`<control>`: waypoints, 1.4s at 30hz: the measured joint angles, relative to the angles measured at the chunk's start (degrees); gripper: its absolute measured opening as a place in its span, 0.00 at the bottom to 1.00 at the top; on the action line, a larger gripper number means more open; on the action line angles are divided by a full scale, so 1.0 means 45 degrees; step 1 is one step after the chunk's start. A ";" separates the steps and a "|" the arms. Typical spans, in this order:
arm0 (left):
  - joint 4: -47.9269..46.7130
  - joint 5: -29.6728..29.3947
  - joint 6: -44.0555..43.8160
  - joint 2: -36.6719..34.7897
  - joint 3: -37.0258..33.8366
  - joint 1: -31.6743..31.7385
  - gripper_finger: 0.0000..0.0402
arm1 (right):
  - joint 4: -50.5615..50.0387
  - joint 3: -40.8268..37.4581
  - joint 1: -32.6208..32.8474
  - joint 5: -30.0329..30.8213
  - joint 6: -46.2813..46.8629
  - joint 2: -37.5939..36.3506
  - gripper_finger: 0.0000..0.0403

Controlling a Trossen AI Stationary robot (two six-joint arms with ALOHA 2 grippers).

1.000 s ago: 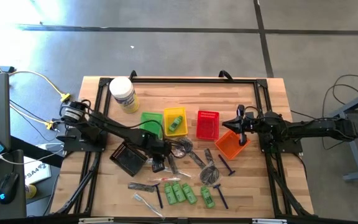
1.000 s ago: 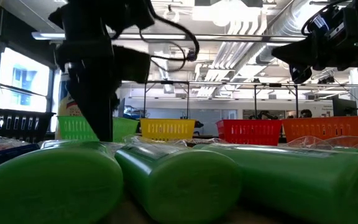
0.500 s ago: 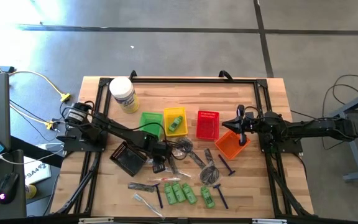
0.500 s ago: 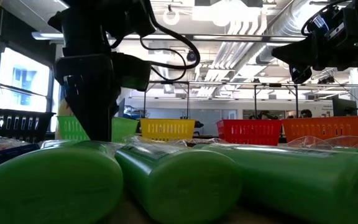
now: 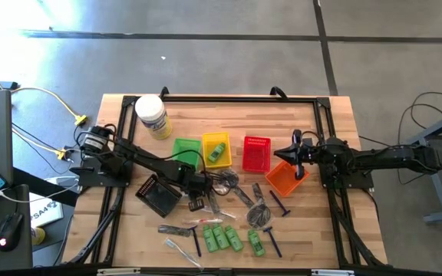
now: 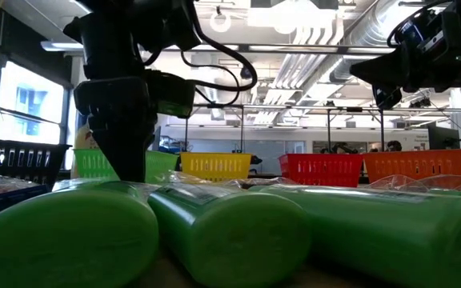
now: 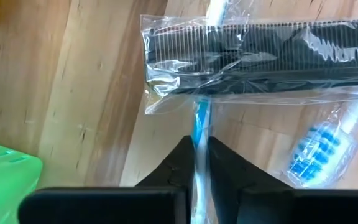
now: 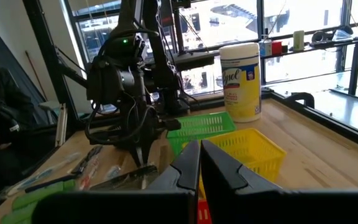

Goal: Pick & Place Travel size toiletries
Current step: Put the top blue toothbrush into green basket

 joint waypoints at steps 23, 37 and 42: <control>-0.6250 -0.1081 0.1096 -0.0537 0.3929 -0.0012 0.04 | -0.0003 0.0001 0.0000 -0.0012 0.0050 0.0029 0.02; -0.6993 -0.2066 0.3069 -0.1818 0.3934 0.0012 0.04 | 0.0008 0.0000 0.0005 -0.0333 0.0239 0.0024 0.02; -0.6768 -0.2339 0.5145 -0.2726 0.3934 0.0002 0.04 | 0.0024 0.0000 0.0005 -0.0333 0.0240 0.0024 0.02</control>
